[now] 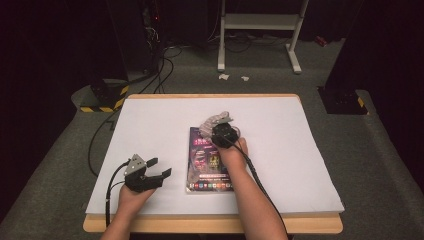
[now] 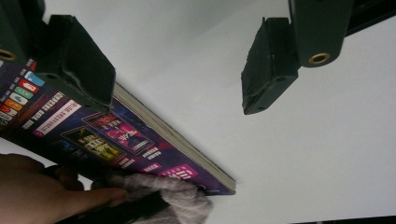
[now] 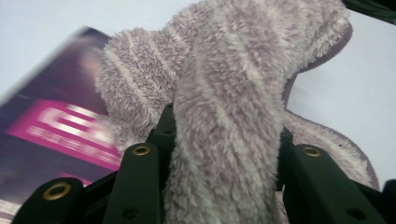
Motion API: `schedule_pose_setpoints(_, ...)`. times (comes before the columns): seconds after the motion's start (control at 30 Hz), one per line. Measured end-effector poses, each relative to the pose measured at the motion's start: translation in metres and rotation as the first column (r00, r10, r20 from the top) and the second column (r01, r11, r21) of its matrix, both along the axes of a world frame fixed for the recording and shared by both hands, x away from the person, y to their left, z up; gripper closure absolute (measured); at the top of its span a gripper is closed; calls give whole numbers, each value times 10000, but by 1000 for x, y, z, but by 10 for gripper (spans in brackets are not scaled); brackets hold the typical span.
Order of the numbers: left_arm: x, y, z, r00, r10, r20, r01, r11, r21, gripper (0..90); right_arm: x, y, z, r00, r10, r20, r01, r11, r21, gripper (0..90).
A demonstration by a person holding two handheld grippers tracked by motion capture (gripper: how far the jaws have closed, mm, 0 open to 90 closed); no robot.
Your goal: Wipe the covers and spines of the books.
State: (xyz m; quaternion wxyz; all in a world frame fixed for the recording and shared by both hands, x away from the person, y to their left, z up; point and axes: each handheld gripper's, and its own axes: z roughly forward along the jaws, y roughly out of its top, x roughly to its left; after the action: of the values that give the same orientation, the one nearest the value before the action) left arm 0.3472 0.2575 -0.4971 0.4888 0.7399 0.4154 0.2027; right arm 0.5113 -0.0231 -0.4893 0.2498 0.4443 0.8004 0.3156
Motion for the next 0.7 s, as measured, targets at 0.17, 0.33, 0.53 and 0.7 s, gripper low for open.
schedule_pose_setpoints(0.17,0,1,0,10000,11,2,-11,10000,-51,263,-1,41,1,9970,779,-3,-779,9970,-18,604)
schedule_pose_setpoints(0.33,-1,4,1,10000,44,10,-44,10000,-74,263,0,52,1,9955,951,-44,-951,9954,-68,603)
schedule_pose_setpoints(0.53,-2,6,1,9999,115,23,-114,9999,-119,263,7,15,2,9994,328,-117,-330,9992,-213,602)
schedule_pose_setpoints(0.7,-2,5,1,9999,125,0,-125,9999,-47,263,10,-33,2,9982,-604,-61,602,9979,-230,602)
